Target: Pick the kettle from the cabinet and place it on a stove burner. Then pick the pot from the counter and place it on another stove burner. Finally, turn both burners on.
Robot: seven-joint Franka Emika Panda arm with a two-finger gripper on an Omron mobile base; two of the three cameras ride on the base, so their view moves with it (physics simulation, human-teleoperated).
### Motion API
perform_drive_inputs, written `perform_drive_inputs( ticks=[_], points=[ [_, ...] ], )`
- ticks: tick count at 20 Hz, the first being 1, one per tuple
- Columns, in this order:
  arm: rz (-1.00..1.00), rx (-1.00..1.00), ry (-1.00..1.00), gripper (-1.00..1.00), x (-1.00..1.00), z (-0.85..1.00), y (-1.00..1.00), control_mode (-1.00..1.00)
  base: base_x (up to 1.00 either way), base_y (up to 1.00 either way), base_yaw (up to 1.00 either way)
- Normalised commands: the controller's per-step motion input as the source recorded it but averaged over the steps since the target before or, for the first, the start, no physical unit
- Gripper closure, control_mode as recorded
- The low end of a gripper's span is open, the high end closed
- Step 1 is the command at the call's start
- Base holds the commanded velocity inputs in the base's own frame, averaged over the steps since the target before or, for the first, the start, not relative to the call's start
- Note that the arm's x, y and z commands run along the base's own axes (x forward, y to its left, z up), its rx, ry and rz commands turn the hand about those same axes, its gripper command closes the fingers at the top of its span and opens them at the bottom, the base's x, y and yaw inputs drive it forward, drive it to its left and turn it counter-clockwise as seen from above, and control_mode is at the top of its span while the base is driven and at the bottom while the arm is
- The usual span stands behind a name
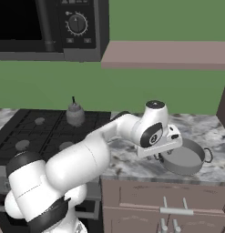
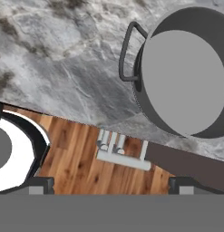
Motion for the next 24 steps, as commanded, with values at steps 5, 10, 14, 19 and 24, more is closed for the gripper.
perform_drive_inputs(
  ticks=[5,10,14,19,24],
  points=[
    [0.0,0.0,0.0,-1.0,0.13,-0.24,-0.11,-1.0,0.0,0.0,0.0],
    [0.0,0.0,0.0,-1.0,0.14,-0.2,-0.11,-1.0,0.0,0.0,0.0],
    [0.0,0.0,0.0,-1.0,0.18,-0.18,-0.07,-1.0,0.0,0.0,0.0],
    [0.01,0.0,0.0,-1.0,0.18,-0.18,-0.07,-1.0,0.0,0.0,0.0],
    [0.01,0.0,0.0,-1.0,0.18,-0.11,-0.1,-1.0,0.0,0.0,0.0]
  ],
)
